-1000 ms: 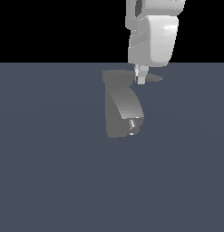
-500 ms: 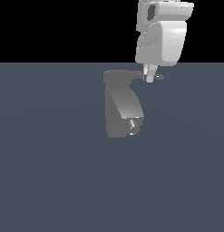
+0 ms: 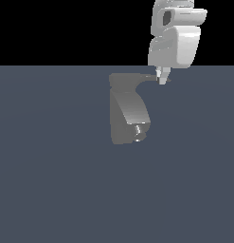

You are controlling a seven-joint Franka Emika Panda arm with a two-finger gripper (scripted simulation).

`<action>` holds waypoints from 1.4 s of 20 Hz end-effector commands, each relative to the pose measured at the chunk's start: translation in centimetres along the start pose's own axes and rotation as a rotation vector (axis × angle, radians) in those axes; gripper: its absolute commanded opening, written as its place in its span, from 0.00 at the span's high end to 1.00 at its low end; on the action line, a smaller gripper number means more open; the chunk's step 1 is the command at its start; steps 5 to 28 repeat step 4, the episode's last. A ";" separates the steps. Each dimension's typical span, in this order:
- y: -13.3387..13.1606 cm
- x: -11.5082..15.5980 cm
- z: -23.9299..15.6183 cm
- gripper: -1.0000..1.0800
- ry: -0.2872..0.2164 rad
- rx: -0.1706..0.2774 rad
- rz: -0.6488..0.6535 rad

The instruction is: Turn on the faucet by rotating a designated handle.

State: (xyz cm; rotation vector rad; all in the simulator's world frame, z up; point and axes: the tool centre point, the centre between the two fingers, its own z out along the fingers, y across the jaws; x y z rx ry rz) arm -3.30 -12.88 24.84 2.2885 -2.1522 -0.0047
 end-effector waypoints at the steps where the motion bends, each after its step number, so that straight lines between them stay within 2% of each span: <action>1: -0.4 1.8 0.0 1.00 0.002 0.002 0.019; 3: -0.9 2.4 0.0 1.00 0.002 0.002 0.020; 28: -0.9 2.4 0.0 1.00 0.002 0.002 0.020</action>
